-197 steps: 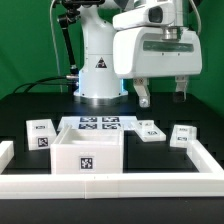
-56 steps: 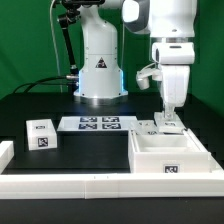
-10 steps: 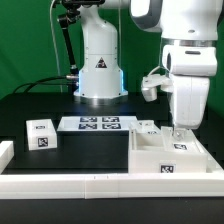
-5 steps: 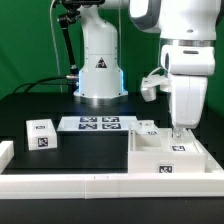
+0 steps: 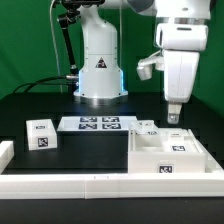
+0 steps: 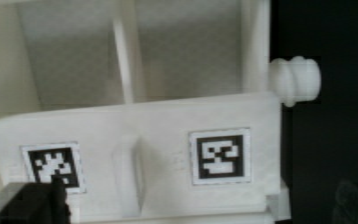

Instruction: Assemble cabinet

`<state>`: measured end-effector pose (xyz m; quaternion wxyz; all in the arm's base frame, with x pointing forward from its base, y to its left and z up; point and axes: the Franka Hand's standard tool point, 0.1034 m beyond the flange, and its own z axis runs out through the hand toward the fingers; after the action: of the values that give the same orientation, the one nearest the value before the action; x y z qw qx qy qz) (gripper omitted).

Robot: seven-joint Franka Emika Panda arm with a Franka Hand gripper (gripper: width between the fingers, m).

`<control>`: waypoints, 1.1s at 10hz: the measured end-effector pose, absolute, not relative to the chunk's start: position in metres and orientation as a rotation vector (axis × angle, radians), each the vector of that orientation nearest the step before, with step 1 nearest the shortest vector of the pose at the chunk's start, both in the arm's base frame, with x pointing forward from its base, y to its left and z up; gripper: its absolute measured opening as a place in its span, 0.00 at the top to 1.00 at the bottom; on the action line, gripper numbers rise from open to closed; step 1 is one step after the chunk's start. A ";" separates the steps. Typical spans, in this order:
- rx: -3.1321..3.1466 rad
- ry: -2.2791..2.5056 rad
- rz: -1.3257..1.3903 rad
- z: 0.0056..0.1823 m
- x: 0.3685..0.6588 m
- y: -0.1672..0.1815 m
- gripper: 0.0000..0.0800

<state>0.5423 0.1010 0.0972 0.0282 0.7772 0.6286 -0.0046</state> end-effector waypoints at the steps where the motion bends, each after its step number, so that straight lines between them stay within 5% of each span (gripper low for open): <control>1: 2.391 1.943 -0.016 0.103 0.533 0.100 0.04; 11: 2.166 2.188 0.003 0.100 0.499 0.089 0.00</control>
Offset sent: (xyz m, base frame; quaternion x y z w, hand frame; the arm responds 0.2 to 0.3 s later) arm 0.0000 0.0000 0.0000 0.0000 0.0000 0.0000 1.0000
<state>0.4994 0.0889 0.0995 0.0314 0.7031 0.7104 0.0008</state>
